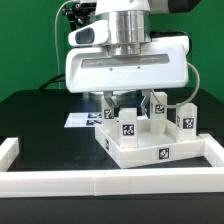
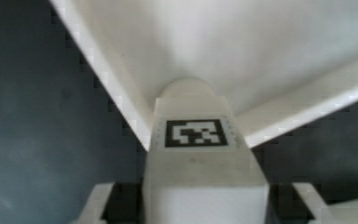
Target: Assemble square table
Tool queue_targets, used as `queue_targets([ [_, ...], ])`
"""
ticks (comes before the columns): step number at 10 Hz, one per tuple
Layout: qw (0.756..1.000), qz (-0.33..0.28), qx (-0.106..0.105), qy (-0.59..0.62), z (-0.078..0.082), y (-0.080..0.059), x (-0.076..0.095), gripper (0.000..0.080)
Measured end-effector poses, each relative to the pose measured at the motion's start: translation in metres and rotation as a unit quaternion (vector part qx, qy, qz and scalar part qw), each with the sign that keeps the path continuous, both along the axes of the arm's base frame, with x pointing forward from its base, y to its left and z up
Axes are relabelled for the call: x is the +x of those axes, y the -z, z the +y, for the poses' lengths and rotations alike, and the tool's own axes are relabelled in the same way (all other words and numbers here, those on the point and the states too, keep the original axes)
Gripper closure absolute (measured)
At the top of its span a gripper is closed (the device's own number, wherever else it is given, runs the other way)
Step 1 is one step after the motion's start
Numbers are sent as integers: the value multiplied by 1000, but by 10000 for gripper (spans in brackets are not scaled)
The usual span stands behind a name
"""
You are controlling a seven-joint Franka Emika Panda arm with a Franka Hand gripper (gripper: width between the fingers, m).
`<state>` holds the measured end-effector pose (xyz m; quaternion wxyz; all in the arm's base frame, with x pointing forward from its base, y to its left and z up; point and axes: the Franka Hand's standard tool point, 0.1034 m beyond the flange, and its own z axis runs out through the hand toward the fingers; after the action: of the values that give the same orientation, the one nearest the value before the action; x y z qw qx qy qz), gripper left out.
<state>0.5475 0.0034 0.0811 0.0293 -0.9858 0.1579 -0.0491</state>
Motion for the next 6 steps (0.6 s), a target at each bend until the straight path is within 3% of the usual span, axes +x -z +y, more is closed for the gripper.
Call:
queue_targets([
  [4, 985, -3, 17, 172, 0, 0, 1, 510],
  [6, 961, 0, 35, 273, -1, -1, 1, 509],
])
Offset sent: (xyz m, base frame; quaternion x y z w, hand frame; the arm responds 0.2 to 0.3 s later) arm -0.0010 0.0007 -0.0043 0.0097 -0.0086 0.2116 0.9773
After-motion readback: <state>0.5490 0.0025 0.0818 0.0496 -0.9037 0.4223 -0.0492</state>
